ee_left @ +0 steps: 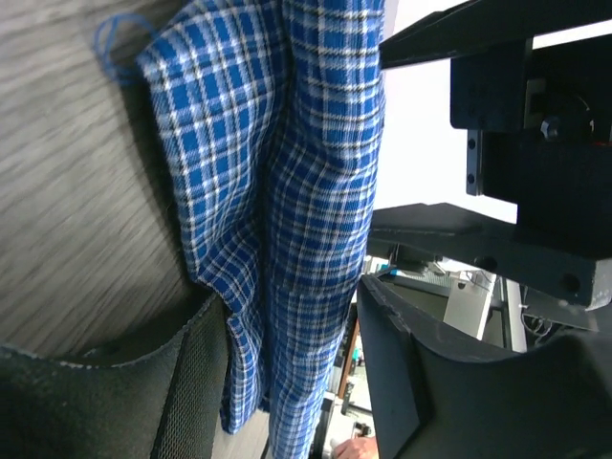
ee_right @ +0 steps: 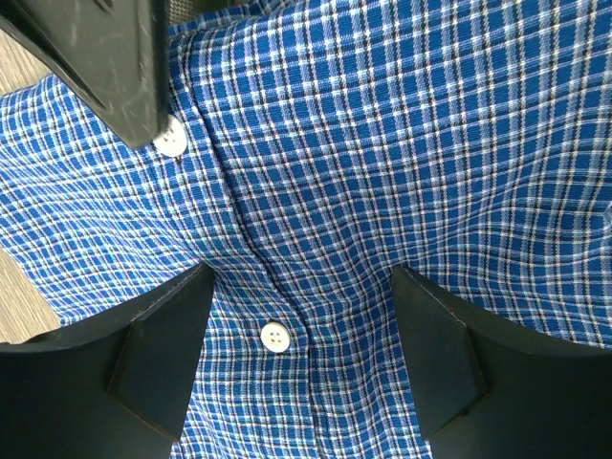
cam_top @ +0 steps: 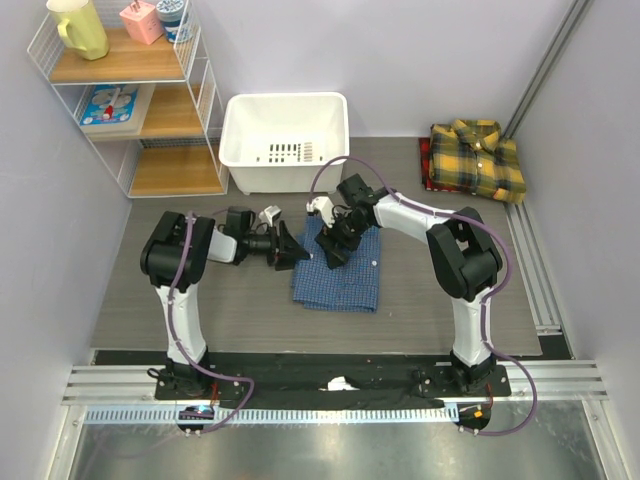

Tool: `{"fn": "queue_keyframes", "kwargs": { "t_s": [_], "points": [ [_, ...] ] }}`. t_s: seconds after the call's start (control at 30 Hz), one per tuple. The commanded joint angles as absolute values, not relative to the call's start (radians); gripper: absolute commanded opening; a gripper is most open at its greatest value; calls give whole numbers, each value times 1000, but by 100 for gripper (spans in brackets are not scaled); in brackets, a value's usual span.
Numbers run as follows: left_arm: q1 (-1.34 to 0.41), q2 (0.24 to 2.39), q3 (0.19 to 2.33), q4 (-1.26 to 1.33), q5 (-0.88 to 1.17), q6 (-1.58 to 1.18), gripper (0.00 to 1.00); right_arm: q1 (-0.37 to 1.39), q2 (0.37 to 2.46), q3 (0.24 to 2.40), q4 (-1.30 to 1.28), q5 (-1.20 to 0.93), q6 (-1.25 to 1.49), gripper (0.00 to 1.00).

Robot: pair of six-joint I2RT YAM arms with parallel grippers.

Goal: Fold and stack the long sleeve shirts
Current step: Fold the shirt

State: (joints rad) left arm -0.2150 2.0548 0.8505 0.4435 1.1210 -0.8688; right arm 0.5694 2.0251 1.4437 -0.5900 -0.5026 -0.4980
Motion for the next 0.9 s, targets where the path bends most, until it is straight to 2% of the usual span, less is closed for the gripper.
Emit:
{"fn": "queue_keyframes", "kwargs": {
  "t_s": [0.0, 0.1, 0.17, 0.2, 0.27, 0.3, 0.37, 0.43, 0.47, 0.57, 0.77, 0.87],
  "points": [
    [-236, 2108, 818, 554, 968, -894, 55, 577, 2029, 1439, -564, -486, -494, 81],
    [-238, 2111, 819, 584, 962, -913, 52, 578, 2028, 1442, -572, -486, -495, 81],
    [-236, 2102, 827, 580, 956, -917, 41, 578, 2025, 1445, -578, -486, -497, 81],
    [-236, 2091, 833, 559, 948, -913, 32, 578, 2019, 1450, -581, -485, -494, 81],
    [-226, 2028, 850, 426, 939, -847, 19, 578, 2008, 1454, -583, -477, -480, 82],
    [-221, 1996, 862, 347, 919, -797, 8, 577, 1997, 1460, -583, -473, -459, 83],
    [-204, 1907, 908, 72, 893, -632, 0, 575, 1983, 1468, -584, -457, -417, 84],
    [-192, 1858, 954, -151, 826, -511, 0, 565, 1950, 1470, -586, -460, -338, 86],
    [-187, 1821, 1015, -375, 790, -377, 0, 545, 1938, 1468, -583, -475, -304, 87],
    [-166, 1790, 1107, -690, 662, -232, 0, 505, 1882, 1444, -581, -561, -166, 94],
    [-140, 1639, 1262, -969, 408, -22, 0, 368, 1767, 1326, -578, -663, -28, 99],
    [-144, 1568, 1444, -1077, 249, 28, 0, 296, 1720, 1266, -580, -684, -5, 100]
  ]
}}
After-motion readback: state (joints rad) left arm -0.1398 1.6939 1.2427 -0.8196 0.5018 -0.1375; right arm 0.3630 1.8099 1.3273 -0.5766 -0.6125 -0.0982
